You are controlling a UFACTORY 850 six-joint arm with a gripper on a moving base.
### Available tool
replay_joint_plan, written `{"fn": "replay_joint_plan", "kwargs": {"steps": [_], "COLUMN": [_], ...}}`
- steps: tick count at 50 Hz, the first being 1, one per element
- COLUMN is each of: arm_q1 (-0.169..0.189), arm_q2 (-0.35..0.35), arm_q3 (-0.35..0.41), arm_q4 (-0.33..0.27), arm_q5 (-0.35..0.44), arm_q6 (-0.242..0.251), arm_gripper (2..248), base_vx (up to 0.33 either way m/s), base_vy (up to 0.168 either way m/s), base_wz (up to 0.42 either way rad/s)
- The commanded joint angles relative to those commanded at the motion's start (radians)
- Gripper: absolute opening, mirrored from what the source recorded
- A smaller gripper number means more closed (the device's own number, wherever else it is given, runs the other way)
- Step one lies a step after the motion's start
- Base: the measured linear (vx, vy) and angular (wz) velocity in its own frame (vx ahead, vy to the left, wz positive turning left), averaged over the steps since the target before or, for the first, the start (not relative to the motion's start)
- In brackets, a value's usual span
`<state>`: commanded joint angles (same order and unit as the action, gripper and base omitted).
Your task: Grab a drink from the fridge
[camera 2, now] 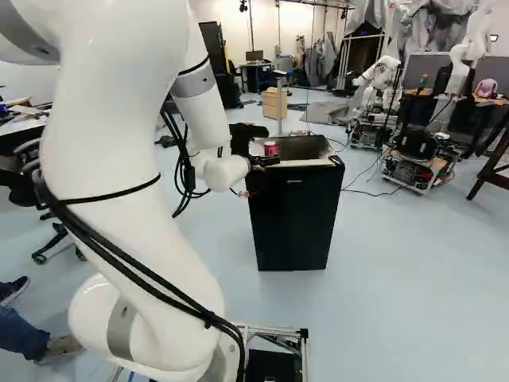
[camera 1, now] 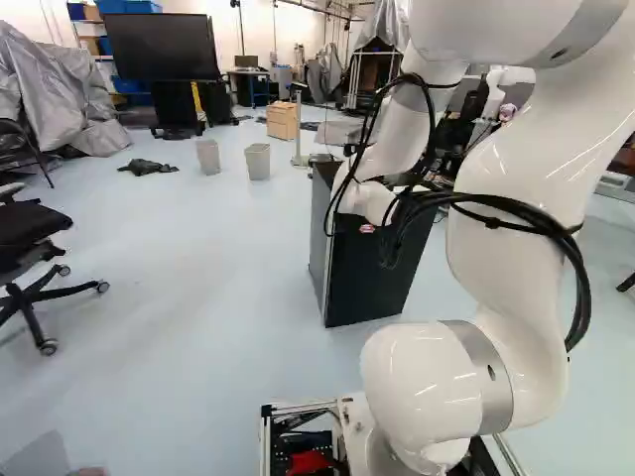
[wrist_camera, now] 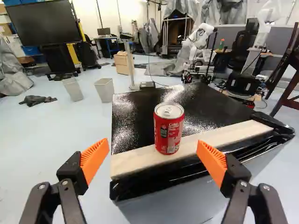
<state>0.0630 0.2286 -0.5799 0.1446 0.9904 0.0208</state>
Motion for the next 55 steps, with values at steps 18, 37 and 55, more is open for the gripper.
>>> {"fn": "replay_joint_plan", "kwargs": {"steps": [18,37,55], "arm_q1": [0.012,0.028,0.042], "arm_q2": [0.076,0.157,0.192], "arm_q3": [-0.049,-0.105,-0.147], "arm_q4": [0.000,0.000,0.000], "arm_q5": [0.032,0.099,0.120], "arm_q6": [0.000,0.000,0.000], "arm_gripper": [247,247,247], "base_vx": [0.000,0.000,0.000], "base_vy": [0.000,0.000,0.000], "base_wz": [0.000,0.000,0.000]}}
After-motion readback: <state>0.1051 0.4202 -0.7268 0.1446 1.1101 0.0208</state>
